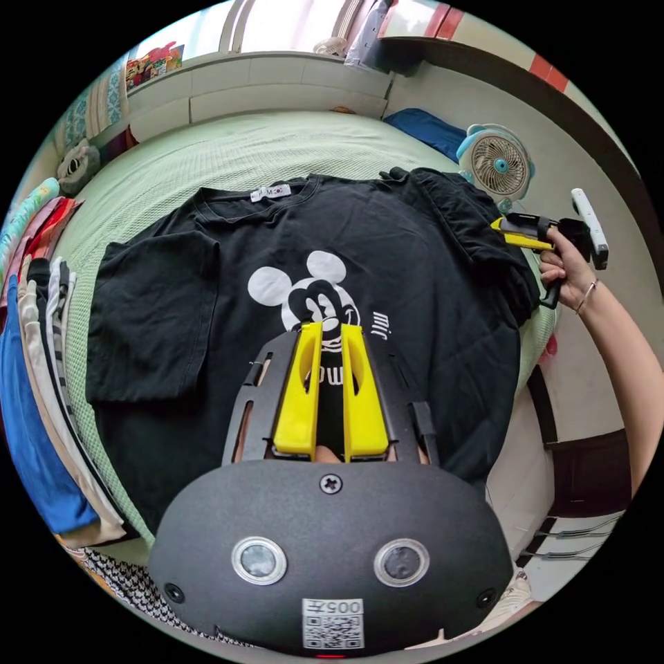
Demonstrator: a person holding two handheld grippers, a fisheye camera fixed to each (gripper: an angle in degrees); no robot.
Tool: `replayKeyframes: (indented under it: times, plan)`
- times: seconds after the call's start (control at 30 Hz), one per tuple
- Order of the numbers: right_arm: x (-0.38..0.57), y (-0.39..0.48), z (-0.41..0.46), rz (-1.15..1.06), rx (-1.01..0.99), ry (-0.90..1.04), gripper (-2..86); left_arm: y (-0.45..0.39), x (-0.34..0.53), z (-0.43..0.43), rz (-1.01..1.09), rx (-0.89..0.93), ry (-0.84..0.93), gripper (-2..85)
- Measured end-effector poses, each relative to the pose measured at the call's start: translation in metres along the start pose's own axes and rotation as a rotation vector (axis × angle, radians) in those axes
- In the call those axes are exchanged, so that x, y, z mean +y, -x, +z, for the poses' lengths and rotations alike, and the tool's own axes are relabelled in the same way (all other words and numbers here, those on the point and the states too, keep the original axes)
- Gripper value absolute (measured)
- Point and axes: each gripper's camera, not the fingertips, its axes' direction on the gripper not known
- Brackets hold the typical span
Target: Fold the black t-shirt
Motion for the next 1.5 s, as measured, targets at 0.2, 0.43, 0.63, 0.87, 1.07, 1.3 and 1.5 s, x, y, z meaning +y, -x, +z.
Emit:
replayKeyframes:
  times: [0.2, 0.43, 0.63, 0.87, 1.07, 1.3, 1.5]
  plan:
    - [-0.002, 0.014, -0.021, -0.031, -0.001, -0.063, 0.6, 0.001, -0.001, 0.004, -0.003, 0.010, 0.005, 5.8]
    - [0.014, 0.128, -0.072, -0.323, 0.062, -0.180, -0.1, 0.005, 0.005, 0.006, -0.013, 0.017, 0.008, 5.6]
    - [0.059, 0.238, -0.044, -0.609, -0.052, 0.006, 4.2, 0.010, 0.009, 0.006, -0.024, 0.023, 0.008, 5.5]
    - [0.076, 0.228, -0.003, -0.588, 0.036, 0.100, 7.1, 0.020, 0.011, 0.002, -0.040, 0.045, 0.003, 5.5]
    - [0.085, 0.202, 0.039, -0.508, 0.175, 0.146, 7.6, 0.025, 0.013, 0.001, -0.045, 0.060, 0.021, 5.6]
    - [0.092, 0.203, 0.058, -0.490, 0.357, 0.119, 2.2, 0.032, 0.019, -0.004, -0.049, 0.058, 0.031, 5.7]
    - [0.090, 0.184, 0.042, -0.421, 0.303, 0.098, 0.3, 0.038, 0.028, -0.012, -0.055, 0.055, 0.022, 5.4]
